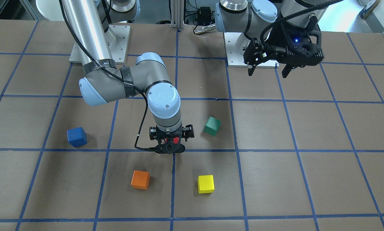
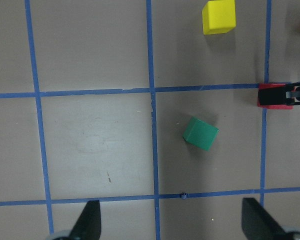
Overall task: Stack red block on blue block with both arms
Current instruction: 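Close the right gripper on the red cube and lift it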
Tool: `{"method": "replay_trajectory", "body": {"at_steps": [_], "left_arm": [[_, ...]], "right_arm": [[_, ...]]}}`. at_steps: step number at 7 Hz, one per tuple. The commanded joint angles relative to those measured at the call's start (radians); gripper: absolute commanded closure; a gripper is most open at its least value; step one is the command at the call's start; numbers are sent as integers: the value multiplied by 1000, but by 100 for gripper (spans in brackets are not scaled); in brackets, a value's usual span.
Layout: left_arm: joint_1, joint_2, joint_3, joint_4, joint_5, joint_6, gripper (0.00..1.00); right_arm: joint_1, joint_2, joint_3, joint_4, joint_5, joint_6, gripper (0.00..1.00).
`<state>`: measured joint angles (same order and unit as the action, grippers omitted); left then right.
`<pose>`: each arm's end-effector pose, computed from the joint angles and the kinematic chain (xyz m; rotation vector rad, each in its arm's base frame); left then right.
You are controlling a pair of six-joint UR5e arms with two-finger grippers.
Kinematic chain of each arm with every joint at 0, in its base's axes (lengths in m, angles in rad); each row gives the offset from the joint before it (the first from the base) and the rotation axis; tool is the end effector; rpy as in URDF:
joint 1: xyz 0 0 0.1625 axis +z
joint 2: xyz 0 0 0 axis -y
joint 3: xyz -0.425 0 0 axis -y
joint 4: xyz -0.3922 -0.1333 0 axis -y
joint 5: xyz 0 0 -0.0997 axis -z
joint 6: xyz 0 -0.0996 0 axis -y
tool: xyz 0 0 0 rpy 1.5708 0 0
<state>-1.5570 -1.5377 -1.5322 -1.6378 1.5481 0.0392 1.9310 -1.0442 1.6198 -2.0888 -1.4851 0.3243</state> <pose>-0.1290 -0.4791 0.5163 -0.0397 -3.1188 0.0083 0.3570 -0.5456 0.2116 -0.0514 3.0771 0.1278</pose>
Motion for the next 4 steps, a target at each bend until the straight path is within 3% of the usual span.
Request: {"method": "replay_trajectory", "body": {"at_steps": [1,2,3,4], "left_arm": [[0,-1,0,4,3,7,0],[-2,-1,0,6,1,7,0],[-2,-1,0,6,0,7,0],[-2,-1,-2,7,0,7,0]], "right_arm": [[0,16,8,0,-4,-1,0],[0,21,11,-4,-4,9,0],[-1,21,9,-4,-3,31,27],[-3,21,3,-1,-3,42,87]]}}
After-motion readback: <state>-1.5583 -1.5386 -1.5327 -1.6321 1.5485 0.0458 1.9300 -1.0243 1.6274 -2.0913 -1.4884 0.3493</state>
